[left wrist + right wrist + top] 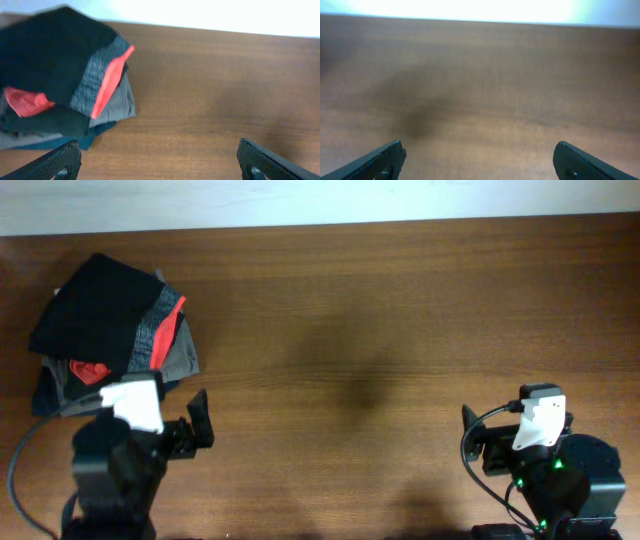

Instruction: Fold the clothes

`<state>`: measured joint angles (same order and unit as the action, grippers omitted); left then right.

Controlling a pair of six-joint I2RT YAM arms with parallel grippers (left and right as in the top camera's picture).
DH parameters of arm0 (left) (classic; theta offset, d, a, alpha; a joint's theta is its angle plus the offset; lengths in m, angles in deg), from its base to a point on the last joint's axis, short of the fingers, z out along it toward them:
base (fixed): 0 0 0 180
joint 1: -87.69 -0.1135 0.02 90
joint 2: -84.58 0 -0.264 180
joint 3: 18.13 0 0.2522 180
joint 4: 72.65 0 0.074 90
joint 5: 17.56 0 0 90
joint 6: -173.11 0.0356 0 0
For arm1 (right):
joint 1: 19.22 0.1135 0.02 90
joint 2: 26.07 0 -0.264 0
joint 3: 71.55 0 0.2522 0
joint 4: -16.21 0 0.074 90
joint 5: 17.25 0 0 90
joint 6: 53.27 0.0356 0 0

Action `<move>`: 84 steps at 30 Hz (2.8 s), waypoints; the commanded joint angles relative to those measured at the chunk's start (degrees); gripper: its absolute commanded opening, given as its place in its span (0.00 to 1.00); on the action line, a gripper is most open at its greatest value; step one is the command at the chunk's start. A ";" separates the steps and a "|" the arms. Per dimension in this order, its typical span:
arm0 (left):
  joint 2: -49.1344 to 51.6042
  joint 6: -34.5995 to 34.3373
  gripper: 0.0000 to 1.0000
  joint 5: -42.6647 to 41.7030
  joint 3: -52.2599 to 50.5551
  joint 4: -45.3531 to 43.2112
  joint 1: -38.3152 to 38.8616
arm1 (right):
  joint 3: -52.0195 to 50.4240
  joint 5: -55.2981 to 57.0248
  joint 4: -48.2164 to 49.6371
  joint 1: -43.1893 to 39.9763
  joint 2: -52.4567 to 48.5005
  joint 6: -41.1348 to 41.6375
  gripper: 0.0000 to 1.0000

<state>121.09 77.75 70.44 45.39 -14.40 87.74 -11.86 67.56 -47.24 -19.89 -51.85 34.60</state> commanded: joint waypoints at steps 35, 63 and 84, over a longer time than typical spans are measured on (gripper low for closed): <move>-5.84 1.09 0.99 0.90 -0.87 1.64 0.17 | -20.79 -0.24 9.40 -0.11 25.51 0.24 0.99; -5.84 1.09 0.99 0.90 -0.87 1.64 0.17 | -45.62 -0.57 45.81 -0.11 25.42 -0.44 0.99; -6.19 1.09 0.99 0.90 -0.94 1.77 0.17 | -45.62 -0.57 45.81 -0.11 25.42 -0.44 0.99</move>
<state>115.54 77.75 70.94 44.80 -12.67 87.74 -57.06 67.27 -1.39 -19.89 -26.91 34.12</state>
